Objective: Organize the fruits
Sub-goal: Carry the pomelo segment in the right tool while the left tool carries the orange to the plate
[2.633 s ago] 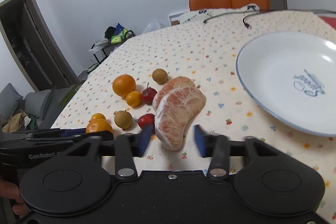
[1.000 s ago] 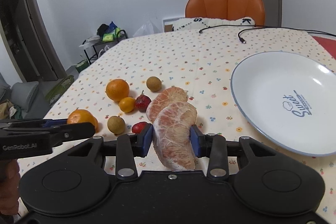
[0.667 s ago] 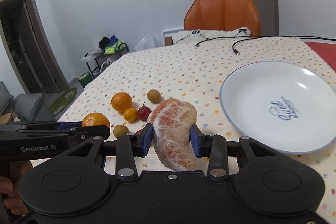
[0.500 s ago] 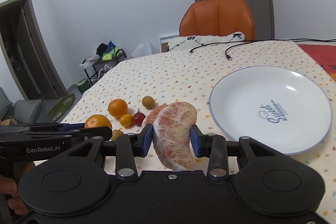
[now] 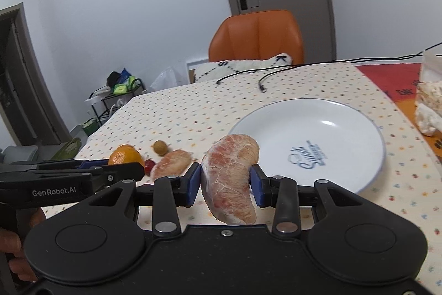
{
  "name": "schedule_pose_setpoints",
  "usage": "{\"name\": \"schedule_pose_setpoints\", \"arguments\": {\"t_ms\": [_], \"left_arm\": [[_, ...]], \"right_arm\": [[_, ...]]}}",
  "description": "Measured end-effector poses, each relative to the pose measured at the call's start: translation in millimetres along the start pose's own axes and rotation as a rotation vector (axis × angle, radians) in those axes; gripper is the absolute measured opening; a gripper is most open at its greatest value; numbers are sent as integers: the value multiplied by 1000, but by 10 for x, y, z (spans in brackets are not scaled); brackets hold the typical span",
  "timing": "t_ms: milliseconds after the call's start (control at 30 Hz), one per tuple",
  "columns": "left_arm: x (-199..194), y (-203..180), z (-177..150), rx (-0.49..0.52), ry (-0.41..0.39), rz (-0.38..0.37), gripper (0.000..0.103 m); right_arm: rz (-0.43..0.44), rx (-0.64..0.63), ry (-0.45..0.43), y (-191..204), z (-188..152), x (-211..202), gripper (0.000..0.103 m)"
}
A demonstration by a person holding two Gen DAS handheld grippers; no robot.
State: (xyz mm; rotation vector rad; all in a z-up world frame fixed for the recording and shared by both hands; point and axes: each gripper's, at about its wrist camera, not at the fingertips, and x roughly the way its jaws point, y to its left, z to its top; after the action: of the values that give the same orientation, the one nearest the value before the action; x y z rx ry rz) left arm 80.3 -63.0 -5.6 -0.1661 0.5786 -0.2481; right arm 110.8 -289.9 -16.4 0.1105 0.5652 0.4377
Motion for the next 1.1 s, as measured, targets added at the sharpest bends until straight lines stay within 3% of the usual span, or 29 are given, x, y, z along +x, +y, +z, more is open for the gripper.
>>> {"name": "schedule_pose_setpoints", "arguments": {"t_ms": [800,1100], "left_arm": [[462,-601,193,97,4,-81,37],[776,-663,242,68,27,-76,37]], "right_arm": [[-158,92,-56,-662,-99,-188,37],[-189,107,-67,-840,-60,-98,37]]}}
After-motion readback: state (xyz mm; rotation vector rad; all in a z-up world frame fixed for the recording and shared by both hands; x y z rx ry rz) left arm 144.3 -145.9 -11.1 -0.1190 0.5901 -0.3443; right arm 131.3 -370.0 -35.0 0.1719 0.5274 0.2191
